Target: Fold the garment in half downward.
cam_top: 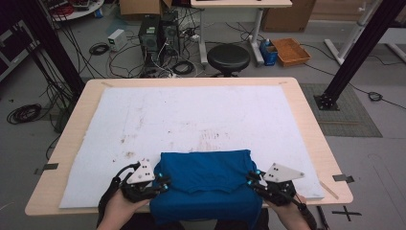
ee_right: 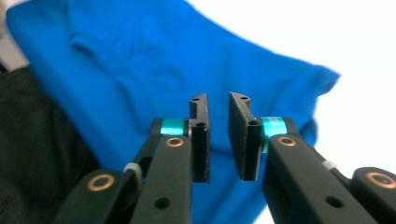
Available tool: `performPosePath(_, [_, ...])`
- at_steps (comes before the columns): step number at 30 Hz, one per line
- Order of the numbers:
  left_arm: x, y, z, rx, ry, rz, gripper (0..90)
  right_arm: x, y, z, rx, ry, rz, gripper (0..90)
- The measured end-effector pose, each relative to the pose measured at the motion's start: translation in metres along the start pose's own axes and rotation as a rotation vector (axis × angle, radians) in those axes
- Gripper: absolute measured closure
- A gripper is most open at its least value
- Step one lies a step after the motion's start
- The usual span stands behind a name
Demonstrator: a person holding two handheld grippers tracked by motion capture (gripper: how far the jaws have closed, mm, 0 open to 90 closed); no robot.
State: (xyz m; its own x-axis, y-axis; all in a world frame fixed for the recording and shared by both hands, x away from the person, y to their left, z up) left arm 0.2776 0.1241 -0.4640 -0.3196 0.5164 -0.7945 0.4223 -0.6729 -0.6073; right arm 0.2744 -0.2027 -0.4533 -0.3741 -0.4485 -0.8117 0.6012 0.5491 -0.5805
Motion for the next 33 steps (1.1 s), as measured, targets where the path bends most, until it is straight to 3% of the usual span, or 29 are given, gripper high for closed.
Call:
performPosePath(1, [-0.007, 0.000, -0.013, -0.052, -0.049, 0.037, 63.0, -0.003, 0.001, 0.007, 0.022, 0.020, 0.011, 68.3])
performPosePath(4, [-0.018, 0.002, -0.034, -0.112, -0.115, 0.098, 55.2, -0.012, 0.010, 0.028, 0.064, 0.105, 0.038, 61.9])
performPosePath(6, [-0.020, 0.003, -0.041, -0.125, -0.132, 0.104, 55.1, -0.016, 0.014, 0.036, 0.076, 0.123, 0.046, 60.3])
performPosePath(7, [-0.023, 0.008, -0.054, -0.137, -0.177, 0.108, 54.0, -0.023, 0.023, 0.049, 0.111, 0.156, 0.054, 58.2])
performPosePath(8, [-0.023, 0.012, -0.061, -0.142, -0.195, 0.107, 54.0, -0.027, 0.029, 0.055, 0.130, 0.169, 0.053, 57.1])
performPosePath(9, [-0.023, 0.012, -0.061, -0.142, -0.195, 0.107, 54.0, -0.027, 0.029, 0.055, 0.130, 0.169, 0.053, 57.1])
performPosePath(10, [-0.023, 0.020, -0.071, -0.144, -0.236, 0.095, 54.0, -0.031, 0.041, 0.065, 0.136, 0.208, 0.039, 57.0])
performPosePath(11, [-0.023, 0.020, -0.071, -0.144, -0.236, 0.095, 54.0, -0.031, 0.041, 0.065, 0.136, 0.208, 0.039, 57.0])
performPosePath(13, [-0.017, 0.031, -0.081, -0.144, -0.278, 0.053, 54.1, -0.030, 0.059, 0.073, 0.126, 0.260, -0.006, 59.0])
performPosePath(14, [-0.017, 0.031, -0.081, -0.144, -0.278, 0.053, 54.2, -0.030, 0.059, 0.073, 0.126, 0.260, -0.006, 59.0])
performPosePath(15, [-0.012, 0.036, -0.084, -0.145, -0.292, 0.019, 54.3, -0.024, 0.067, 0.073, 0.106, 0.285, -0.047, 60.2])
performPosePath(18, [-0.007, 0.040, -0.084, -0.137, -0.306, -0.004, 57.3, -0.015, 0.075, 0.072, 0.078, 0.281, -0.096, 64.6])
performPosePath(20, [0.001, 0.043, -0.084, -0.135, -0.309, -0.048, 60.2, -0.010, 0.078, 0.072, 0.072, 0.286, -0.117, 66.9])
performPosePath(24, [0.004, 0.043, -0.082, -0.125, -0.327, -0.049, 62.9, -0.004, 0.079, 0.072, 0.043, 0.281, -0.131, 71.3])
performPosePath(26, [0.003, 0.043, -0.079, -0.123, -0.312, -0.052, 65.6, -0.003, 0.079, 0.070, 0.036, 0.275, -0.132, 73.9])
performPosePath(28, [0.003, 0.044, -0.075, -0.087, -0.307, -0.050, 74.1, -0.003, 0.079, 0.067, 0.017, 0.271, -0.132, 78.6])
performPosePath(33, [0.002, 0.043, -0.073, -0.086, -0.273, -0.042, 82.9, -0.004, 0.077, 0.067, 0.011, 0.262, -0.130, 85.0])
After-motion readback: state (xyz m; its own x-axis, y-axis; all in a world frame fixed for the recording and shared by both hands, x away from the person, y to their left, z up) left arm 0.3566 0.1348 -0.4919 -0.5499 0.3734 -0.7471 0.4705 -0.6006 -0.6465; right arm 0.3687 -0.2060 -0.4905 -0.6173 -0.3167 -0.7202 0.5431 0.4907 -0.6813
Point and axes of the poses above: each handheld gripper's, and its own axes: y roughly forward along the jaws, x roughly out of its underside, z roughly to its right, the point moved 7 cm from there along y, roughly forward along the jaws, and after that the axes turned 1 degree about -z, right-handed, at the moved point
